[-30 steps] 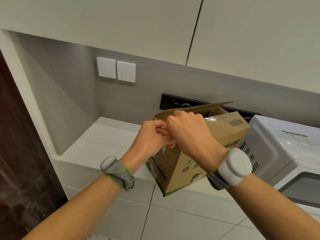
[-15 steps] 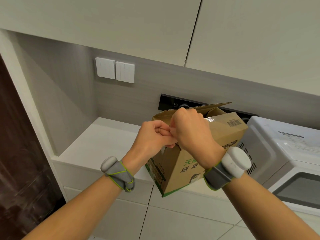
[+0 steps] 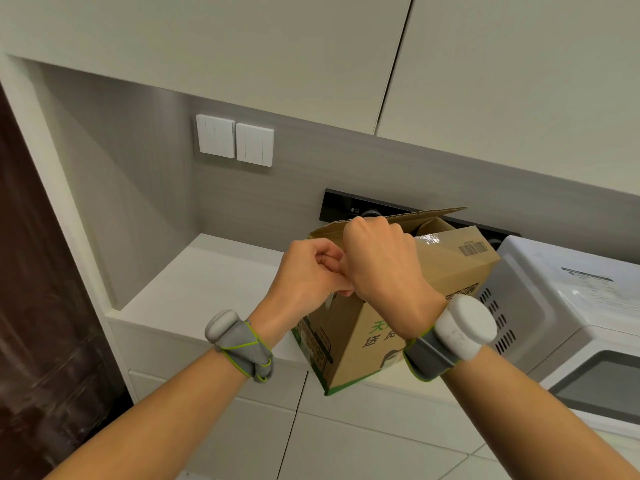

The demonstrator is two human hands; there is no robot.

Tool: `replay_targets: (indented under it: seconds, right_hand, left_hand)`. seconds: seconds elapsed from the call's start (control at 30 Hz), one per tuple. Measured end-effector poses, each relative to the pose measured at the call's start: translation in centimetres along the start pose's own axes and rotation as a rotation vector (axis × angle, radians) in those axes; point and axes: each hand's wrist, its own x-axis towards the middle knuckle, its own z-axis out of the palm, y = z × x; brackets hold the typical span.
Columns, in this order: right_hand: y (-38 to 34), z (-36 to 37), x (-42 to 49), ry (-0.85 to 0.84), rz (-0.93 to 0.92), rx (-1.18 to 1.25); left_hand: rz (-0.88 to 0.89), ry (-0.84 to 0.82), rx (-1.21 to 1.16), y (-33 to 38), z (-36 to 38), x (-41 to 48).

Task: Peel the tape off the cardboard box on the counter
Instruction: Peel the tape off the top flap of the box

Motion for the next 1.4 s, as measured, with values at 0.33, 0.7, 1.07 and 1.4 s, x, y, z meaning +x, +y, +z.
replay_targets:
  seconds: [0.33, 0.7, 1.07, 1.4]
  right_hand:
    - [2.7, 2.1, 0.9, 0.033, 0.044, 0.26]
    - [4.8, 2.1, 1.0, 0.046, -0.037, 0.469]
    - [5.5, 2.3, 0.3, 0.08, -0.089, 0.516]
    - [6.6, 4.6, -0.5, 0.303, -0.186, 0.579]
  left_hand:
    - [-0.043, -0.045, -0.215, -1.0, -0.3, 0.3]
    - [0.026, -0.131, -0.236, -0.5, -0.3, 0.7]
    - [0.061, -0.106, -0.248, -1.1, 0.0, 0.9]
    - [0.075, -0.105, -0.274, -1.4, -0.1, 1.1]
